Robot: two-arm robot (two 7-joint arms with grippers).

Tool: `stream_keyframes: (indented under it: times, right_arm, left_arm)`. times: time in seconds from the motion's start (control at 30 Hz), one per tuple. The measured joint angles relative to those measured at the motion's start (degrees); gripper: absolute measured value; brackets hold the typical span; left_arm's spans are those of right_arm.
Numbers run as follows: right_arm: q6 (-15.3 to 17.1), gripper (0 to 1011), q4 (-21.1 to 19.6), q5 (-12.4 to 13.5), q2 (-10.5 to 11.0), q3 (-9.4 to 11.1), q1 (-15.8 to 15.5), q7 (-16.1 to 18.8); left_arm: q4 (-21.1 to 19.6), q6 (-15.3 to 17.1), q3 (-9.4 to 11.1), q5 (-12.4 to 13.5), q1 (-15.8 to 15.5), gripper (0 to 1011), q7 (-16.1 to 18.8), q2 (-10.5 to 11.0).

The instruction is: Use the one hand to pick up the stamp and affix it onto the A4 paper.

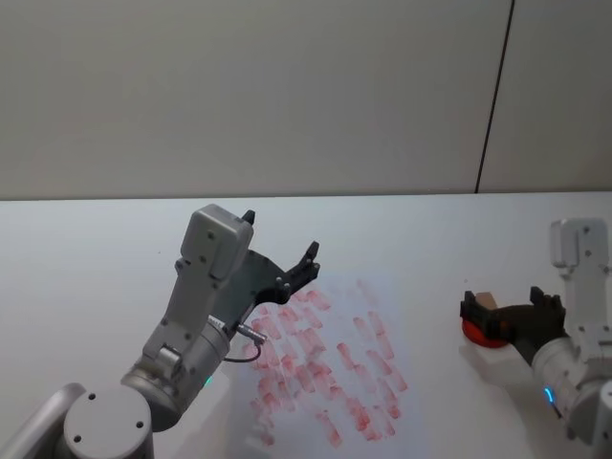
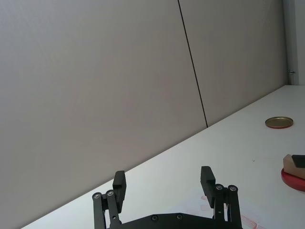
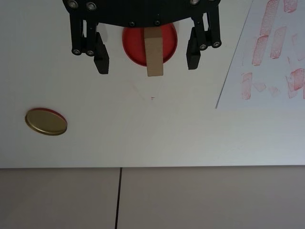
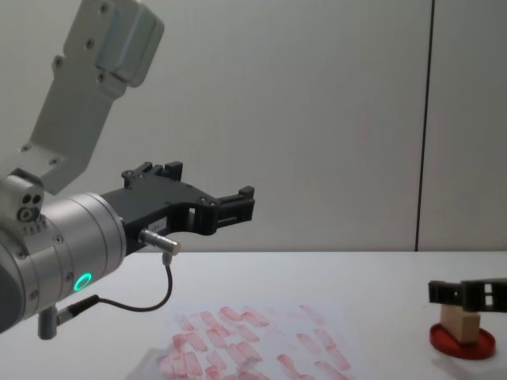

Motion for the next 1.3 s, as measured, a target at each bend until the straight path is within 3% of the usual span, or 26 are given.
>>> stream_keyframes:
  times: [0.23, 0.97, 1.3]
  right_arm:
    - [0.64, 902, 3.11, -0.25, -0.51, 0.36, 1.9, 2.14]
    - [3.18, 229, 7.55, 0.08, -1.11, 1.41, 4.08, 4.28]
    - [4.11, 220, 7.7, -0.23, -1.32, 1.43, 4.08, 4.51]
  left_arm:
    - [0.0, 0.0, 0.0, 0.0, 0.0, 993, 0.0, 0.0]
    - [0.0, 0.0, 0.0, 0.0, 0.0, 993, 0.0, 0.0]
    - [0.0, 0.0, 0.0, 0.0, 0.0, 993, 0.0, 0.0]
